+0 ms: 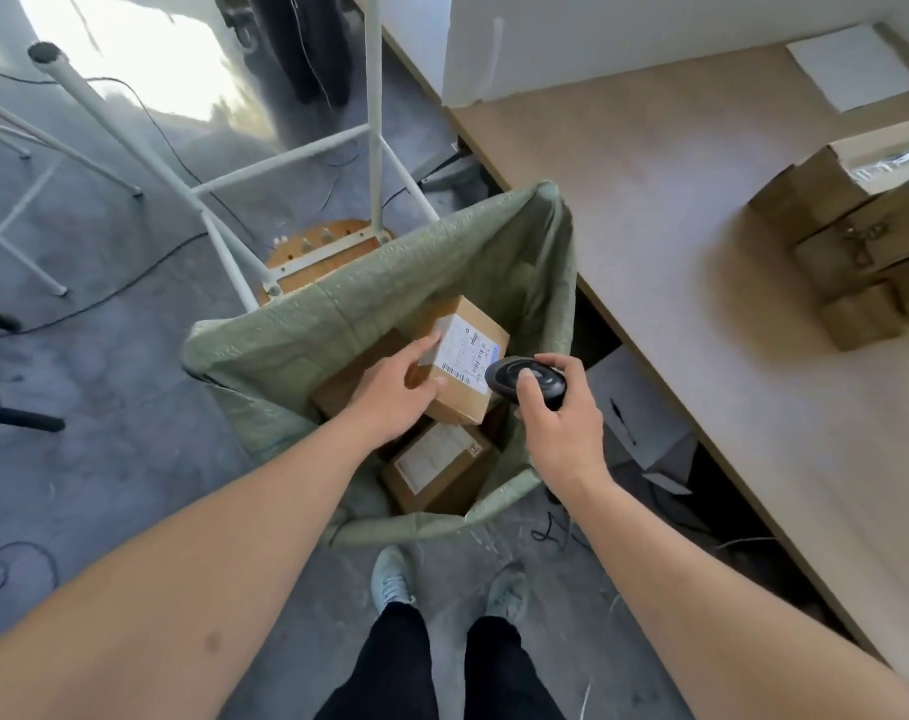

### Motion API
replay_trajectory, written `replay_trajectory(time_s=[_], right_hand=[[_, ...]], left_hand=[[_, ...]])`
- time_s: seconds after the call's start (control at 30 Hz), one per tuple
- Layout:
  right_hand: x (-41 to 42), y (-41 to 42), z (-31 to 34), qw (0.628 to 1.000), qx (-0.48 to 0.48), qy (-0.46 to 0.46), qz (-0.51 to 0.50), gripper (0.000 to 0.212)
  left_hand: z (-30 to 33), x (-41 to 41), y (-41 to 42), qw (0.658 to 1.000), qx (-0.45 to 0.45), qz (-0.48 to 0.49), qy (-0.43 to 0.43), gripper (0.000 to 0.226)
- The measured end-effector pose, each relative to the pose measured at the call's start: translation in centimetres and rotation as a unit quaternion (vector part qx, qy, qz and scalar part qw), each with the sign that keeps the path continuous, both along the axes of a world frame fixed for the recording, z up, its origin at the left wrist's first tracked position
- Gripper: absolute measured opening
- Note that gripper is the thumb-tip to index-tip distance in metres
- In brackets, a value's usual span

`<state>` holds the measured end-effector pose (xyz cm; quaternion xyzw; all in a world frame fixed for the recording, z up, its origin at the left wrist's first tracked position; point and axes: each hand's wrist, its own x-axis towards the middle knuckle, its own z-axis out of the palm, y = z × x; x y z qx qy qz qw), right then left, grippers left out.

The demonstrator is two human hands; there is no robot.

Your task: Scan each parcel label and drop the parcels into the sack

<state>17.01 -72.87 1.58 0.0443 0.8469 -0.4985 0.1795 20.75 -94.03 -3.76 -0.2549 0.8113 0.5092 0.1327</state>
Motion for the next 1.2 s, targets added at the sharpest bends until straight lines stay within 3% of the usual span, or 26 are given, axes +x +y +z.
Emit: replay_trajectory(time_s=[0.23,0.53,0.87,1.2], right_hand=[[-1.6,-1.1,-0.6,1.000,-0.001,0.001,-0.018,0.028],[-2.7,-0.8,-0.5,1.000,-0.004,0.008,-0.030,0.029],[-1.7,1.9,3.5,0.997,-0.007,0.043,-0.060,0.027],[1.0,7.0,9.1,0.986,-0.031,0.089,-0.139,0.029]], left_hand=[[-1.3,-4.3,0.6,0.999,-0.016,-0.012,0.027,0.064],[-0.8,-7.8,1.4,0.967,-0.189,-0.170,0.032,0.058],[6.5,-7.0,3.8,0.914,-0.298,-0.272,0.023,0.057],[14.6,-4.8,10.5,0.867,-0.373,-0.321,0.082,0.059]])
